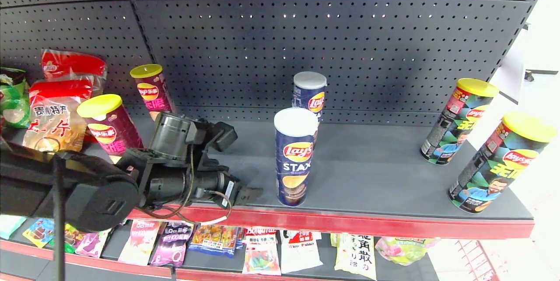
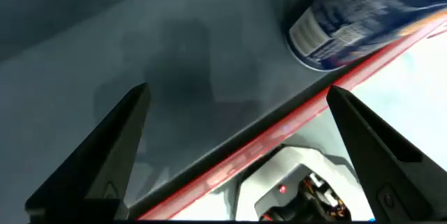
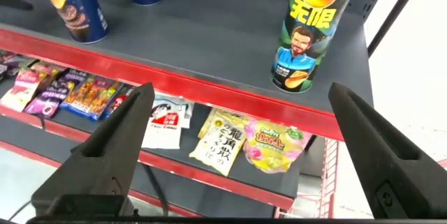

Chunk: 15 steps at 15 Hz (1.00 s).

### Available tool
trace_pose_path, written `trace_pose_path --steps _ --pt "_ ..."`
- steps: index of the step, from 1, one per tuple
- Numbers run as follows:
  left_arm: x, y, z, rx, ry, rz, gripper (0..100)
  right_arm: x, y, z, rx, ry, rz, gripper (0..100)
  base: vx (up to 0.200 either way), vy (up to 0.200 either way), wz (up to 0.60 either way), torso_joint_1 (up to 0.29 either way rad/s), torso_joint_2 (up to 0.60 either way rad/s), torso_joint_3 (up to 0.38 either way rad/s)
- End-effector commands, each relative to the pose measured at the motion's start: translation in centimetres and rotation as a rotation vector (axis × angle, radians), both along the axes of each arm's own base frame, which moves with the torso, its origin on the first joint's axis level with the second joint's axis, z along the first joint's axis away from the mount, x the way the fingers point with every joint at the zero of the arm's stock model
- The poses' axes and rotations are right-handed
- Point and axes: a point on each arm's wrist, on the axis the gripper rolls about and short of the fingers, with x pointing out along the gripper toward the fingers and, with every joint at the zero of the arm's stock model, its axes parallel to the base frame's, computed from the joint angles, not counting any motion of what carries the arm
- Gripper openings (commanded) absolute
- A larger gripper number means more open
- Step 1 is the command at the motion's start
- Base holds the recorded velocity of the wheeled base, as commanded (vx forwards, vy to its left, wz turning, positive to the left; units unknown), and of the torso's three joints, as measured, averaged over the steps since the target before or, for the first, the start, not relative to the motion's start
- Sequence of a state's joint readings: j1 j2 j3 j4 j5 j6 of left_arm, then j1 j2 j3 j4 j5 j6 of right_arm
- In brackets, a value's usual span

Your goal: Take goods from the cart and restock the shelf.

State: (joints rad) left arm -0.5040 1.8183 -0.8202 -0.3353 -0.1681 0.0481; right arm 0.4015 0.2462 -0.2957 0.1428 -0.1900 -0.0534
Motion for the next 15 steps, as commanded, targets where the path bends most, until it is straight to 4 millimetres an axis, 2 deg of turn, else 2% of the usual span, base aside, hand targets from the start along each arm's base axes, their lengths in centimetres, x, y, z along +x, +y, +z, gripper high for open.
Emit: trace_pose_path --steps 1,8,15 --pt "0.5 -0.3 -1.0 0.015 0.024 -0.003 100 0.0 0.0 0.1 -0.001 0.002 0.0 100 0.0 0.0 0.0 0.0 0.0 0.0" --pt "2.9 -1.6 -1.1 0.004 -0.001 -0.002 100 0.0 0.0 0.1 -0.001 -0.002 -0.001 100 0.0 0.0 0.0 0.0 0.0 0.0" --pt "4.1 -2.3 -1.1 -0.007 -0.016 -0.006 100 0.0 0.0 0.1 -0.001 -0.002 -0.001 100 0.0 0.0 0.0 0.0 0.0 0.0"
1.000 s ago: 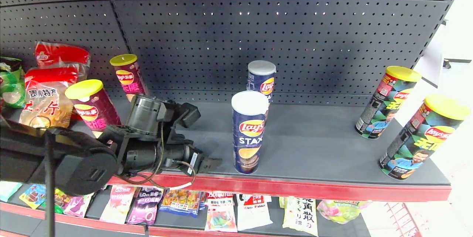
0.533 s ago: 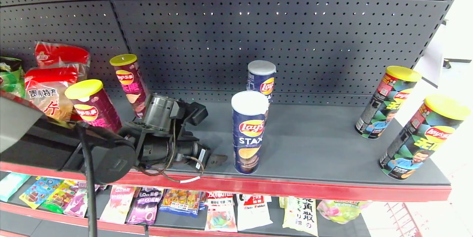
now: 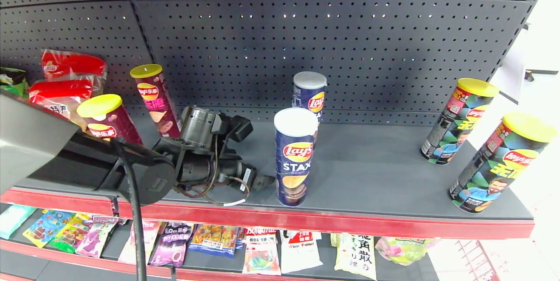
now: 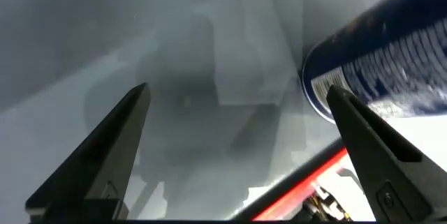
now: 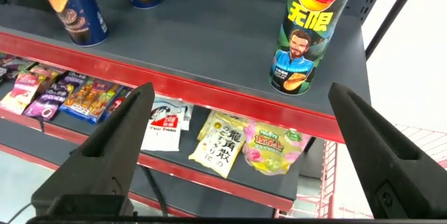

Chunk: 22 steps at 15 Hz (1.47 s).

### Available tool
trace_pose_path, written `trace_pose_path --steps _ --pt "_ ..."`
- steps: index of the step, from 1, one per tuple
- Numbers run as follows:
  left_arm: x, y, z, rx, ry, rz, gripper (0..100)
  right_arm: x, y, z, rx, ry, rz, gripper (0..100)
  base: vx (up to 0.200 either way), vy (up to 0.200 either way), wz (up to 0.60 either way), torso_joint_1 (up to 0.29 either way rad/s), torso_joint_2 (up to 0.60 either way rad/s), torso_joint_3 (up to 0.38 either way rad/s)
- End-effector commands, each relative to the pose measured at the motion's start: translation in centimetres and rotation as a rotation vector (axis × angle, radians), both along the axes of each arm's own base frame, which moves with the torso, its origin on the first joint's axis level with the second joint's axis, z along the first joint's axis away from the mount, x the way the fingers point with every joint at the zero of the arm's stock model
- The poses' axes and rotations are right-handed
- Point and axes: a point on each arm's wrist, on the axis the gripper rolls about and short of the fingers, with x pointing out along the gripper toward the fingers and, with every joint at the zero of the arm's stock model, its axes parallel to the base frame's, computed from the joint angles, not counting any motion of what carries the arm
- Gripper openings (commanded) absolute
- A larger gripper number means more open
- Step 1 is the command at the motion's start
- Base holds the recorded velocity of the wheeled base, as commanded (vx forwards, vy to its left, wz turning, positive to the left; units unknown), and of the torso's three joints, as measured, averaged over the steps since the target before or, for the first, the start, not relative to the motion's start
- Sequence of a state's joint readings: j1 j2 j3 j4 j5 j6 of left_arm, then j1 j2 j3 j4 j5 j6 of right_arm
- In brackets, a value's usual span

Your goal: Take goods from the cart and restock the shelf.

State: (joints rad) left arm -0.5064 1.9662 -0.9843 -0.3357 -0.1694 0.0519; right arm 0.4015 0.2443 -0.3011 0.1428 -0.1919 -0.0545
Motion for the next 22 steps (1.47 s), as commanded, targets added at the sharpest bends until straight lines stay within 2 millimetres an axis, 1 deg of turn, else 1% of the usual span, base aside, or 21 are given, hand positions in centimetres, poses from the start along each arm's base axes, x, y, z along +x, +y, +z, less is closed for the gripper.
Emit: trace_pose_path --steps 1,10,17,22 --pt "0.2 -0.3 -0.1 -0.002 -0.003 -0.005 100 0.1 0.0 0.0 -0.003 0.005 0.001 100 0.0 0.0 0.0 0.0 0.0 0.0" --pt "1.1 -1.2 0.2 -0.013 -0.023 -0.015 100 0.1 0.0 0.0 -0.003 0.005 0.001 100 0.0 0.0 0.0 0.0 0.0 0.0" --pt "1.4 -1.4 0.2 -0.015 -0.029 -0.017 100 0.1 0.0 0.0 -0.002 0.006 0.001 100 0.0 0.0 0.0 0.0 0.0 0.0" --pt "1.4 -2.0 0.1 -0.016 -0.03 -0.031 100 0.1 0.0 0.1 -0.001 0.004 0.001 100 0.0 0.0 0.0 0.0 0.0 0.0"
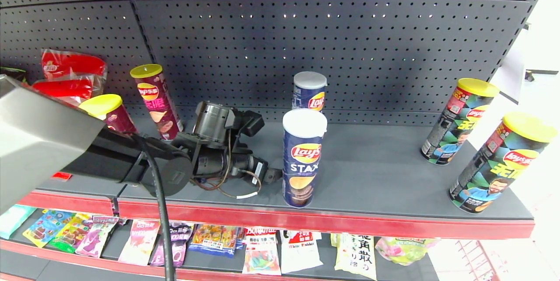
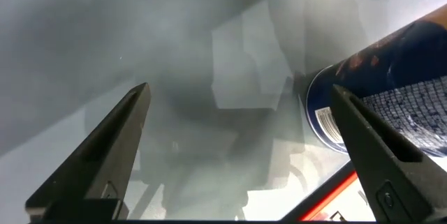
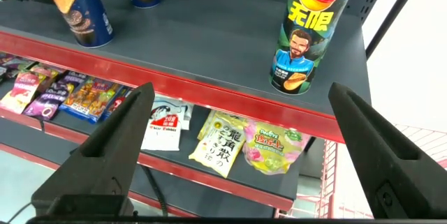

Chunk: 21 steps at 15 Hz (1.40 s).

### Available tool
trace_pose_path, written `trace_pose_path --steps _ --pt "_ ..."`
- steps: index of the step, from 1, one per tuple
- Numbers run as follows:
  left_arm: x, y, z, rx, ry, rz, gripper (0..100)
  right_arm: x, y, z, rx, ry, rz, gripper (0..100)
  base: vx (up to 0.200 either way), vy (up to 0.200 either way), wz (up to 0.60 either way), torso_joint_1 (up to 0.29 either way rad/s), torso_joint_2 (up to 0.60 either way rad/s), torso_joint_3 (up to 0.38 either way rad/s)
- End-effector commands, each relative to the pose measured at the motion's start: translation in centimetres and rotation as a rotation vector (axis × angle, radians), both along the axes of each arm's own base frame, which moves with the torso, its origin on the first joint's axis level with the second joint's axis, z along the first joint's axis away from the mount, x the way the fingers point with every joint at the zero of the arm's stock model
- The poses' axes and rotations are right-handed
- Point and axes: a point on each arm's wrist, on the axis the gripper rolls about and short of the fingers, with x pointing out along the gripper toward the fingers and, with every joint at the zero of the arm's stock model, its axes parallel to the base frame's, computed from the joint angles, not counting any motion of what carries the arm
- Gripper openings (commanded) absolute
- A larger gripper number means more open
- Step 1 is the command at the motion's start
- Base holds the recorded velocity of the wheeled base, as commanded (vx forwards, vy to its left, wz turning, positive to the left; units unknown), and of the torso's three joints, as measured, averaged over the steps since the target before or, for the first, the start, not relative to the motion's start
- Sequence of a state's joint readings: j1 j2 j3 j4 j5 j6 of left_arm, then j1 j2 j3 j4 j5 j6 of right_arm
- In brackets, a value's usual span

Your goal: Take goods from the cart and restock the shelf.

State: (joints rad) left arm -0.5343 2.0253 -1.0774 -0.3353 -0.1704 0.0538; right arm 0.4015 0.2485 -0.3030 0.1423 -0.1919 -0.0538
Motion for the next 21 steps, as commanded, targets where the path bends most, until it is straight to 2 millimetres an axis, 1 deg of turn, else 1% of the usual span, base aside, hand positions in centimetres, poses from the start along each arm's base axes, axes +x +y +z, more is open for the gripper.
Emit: trace_pose_path --steps 1,4,6,7,8,9,10,11,12,13,14,15,16,18,19,20,21 --pt "0.1 -0.1 -0.1 0.001 0.001 -0.001 100 0.0 0.0 0.0 -0.002 0.001 0.001 100 0.0 0.0 0.0 0.0 0.0 0.0" --pt "-0.2 0.3 -0.3 0.008 0.01 0.006 100 0.0 0.0 0.0 -0.001 0.002 0.001 100 0.0 0.0 0.0 0.0 0.0 0.0" --pt "-1.7 2.3 1.2 0.004 -0.004 0.028 100 0.1 0.0 -0.2 -0.004 0.01 0.002 100 0.0 0.0 0.0 0.0 0.0 0.0" --pt "-1.7 2.3 1.2 0.004 -0.004 0.028 100 0.1 0.0 -0.2 -0.004 0.01 0.002 100 0.0 0.0 0.0 0.0 0.0 0.0" --pt "-5.2 5.8 4.1 0.017 -0.067 0.061 100 0.3 0.1 -0.7 -0.015 0.033 -0.024 100 0.0 0.0 0.0 0.0 0.0 0.0" --pt "-7.8 7.8 5.5 0.049 -0.103 0.101 100 0.5 0.2 -0.9 -0.027 0.053 -0.07 100 0.0 0.0 0.0 0.0 0.0 0.0" --pt "-8.2 8.1 5.6 0.054 -0.107 0.106 100 0.5 0.2 -1.0 -0.03 0.059 -0.077 100 0.0 0.0 0.0 0.0 0.0 0.0" --pt "-12.4 10.4 7.1 0.052 -0.147 0.136 100 0.8 0.3 -2.1 -0.051 0.092 -0.111 100 0.0 0.0 0.0 0.0 0.0 0.0" --pt "-16.4 12.4 8.0 0.02 -0.204 0.152 100 0.7 0.3 -2.5 -0.06 0.096 -0.081 100 0.0 0.0 0.0 0.0 0.0 0.0" --pt "-18.6 13.6 8.1 0.002 -0.241 0.172 100 0.5 0.3 -2.4 -0.077 0.081 -0.061 100 0.0 0.0 0.0 0.0 0.0 0.0" --pt "-21.0 14.9 7.6 -0.01 -0.282 0.2 100 0.6 0.3 -2.3 -0.105 0.08 -0.056 100 0.0 0.0 0.0 0.0 0.0 0.0" --pt "-22.8 15.8 7.0 -0.011 -0.314 0.235 100 0.7 0.4 -2.4 -0.114 0.091 -0.052 100 0.0 0.0 0.0 0.0 0.0 0.0" --pt "-25.9 17.2 5.6 0.003 -0.358 0.306 100 0.8 0.4 -2.7 -0.132 0.101 -0.046 100 0.0 0.0 0.0 0.0 0.0 0.0" --pt "-28.8 18.5 4.8 0.033 -0.372 0.382 100 0.7 0.4 -2.7 -0.14 0.094 -0.048 100 0.0 0.0 0.0 0.0 0.0 0.0" --pt "-29.7 18.9 4.6 0.032 -0.378 0.387 100 0.7 0.4 -2.7 -0.139 0.091 -0.049 100 0.0 0.0 0.0 0.0 0.0 0.0" --pt "-29.7 18.9 4.6 0.032 -0.378 0.387 100 0.7 0.4 -2.7 -0.139 0.091 -0.049 100 0.0 0.0 0.0 0.0 0.0 0.0" --pt "-31.0 19.3 3.8 0.033 -0.379 0.39 100 0.6 0.3 -3.0 -0.139 0.086 -0.051 100 0.0 0.0 0.0 0.0 0.0 0.0"
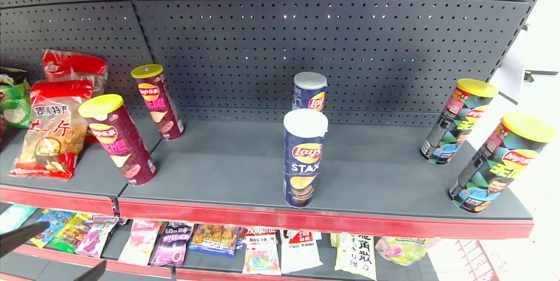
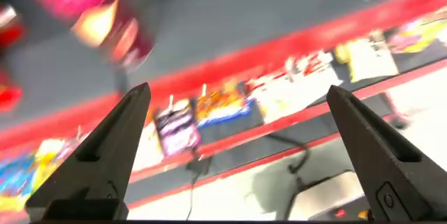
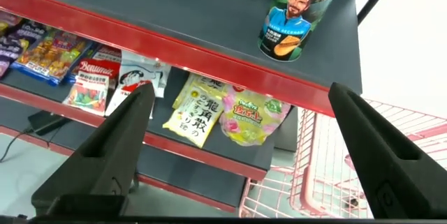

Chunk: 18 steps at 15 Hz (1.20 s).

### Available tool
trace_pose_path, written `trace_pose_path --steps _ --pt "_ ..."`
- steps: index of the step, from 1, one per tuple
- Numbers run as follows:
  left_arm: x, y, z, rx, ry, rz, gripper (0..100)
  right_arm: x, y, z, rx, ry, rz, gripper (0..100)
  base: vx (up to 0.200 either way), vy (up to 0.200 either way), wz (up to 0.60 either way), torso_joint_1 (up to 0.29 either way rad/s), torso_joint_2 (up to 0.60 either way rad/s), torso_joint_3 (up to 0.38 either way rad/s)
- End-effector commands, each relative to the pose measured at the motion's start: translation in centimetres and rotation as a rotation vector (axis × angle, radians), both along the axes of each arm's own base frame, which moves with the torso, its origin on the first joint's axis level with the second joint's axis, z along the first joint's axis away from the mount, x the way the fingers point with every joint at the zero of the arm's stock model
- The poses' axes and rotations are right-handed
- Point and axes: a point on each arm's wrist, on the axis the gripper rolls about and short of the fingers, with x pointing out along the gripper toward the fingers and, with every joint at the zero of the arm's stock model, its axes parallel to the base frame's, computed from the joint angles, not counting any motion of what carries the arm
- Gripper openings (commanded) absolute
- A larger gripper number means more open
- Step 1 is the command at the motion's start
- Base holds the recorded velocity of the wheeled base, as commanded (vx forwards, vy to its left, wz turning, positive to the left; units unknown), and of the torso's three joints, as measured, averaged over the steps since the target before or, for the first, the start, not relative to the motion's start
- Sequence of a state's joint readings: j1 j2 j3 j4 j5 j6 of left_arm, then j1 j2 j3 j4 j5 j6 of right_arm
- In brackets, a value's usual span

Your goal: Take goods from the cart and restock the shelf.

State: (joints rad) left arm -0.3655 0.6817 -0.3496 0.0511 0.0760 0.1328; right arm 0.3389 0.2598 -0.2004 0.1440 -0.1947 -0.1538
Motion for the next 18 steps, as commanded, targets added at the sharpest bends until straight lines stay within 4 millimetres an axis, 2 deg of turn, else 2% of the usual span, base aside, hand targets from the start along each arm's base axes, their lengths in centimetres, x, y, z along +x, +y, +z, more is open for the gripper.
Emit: trace_pose_path --steps 1,4,6,7,10,13,17,18 --pt "-3.8 1.5 -1.6 -0.024 -0.092 0.036 100 -0.2 -0.1 -0.4 0.001 -0.01 0.0 100 0.0 0.0 0.0 0.0 0.0 0.0" --pt "-3.9 1.6 -1.7 -0.022 -0.09 0.041 100 -0.6 -0.2 -1.4 -0.038 -0.037 0.003 100 0.0 0.0 0.0 0.0 0.0 0.0" --pt "-3.8 1.5 -1.6 -0.018 -0.085 0.042 100 -0.8 -0.3 -2.5 -0.123 -0.048 -0.008 100 0.0 0.0 0.0 0.0 0.0 0.0" --pt "-3.8 1.5 -1.6 -0.017 -0.083 0.041 100 -0.9 -0.3 -2.8 -0.134 -0.048 -0.012 100 0.0 0.0 -0.6 0.002 0.01 -0.002" --pt "-3.7 1.5 -1.8 -0.012 -0.077 0.04 100 -0.8 -0.3 -2.7 -0.132 -0.046 -0.009 100 0.0 0.0 -0.6 -0.001 0.0 0.001" --pt "-4.0 1.7 -2.5 0.001 -0.076 0.069 100 -0.9 -0.3 -2.8 -0.108 -0.051 0.001 100 0.0 0.0 0.0 0.0 0.0 0.0" --pt "-5.5 2.3 -5.1 0.001 -0.114 0.102 100 -1.1 -0.3 -3.1 0.02 -0.05 -0.019 100 0.0 0.0 0.0 0.0 0.0 0.0" --pt "-6.4 2.8 -6.3 0.038 -0.136 0.176 100 -1.2 -0.4 -3.2 0.071 -0.059 -0.019 100 0.0 0.0 0.0 0.0 0.0 0.0"
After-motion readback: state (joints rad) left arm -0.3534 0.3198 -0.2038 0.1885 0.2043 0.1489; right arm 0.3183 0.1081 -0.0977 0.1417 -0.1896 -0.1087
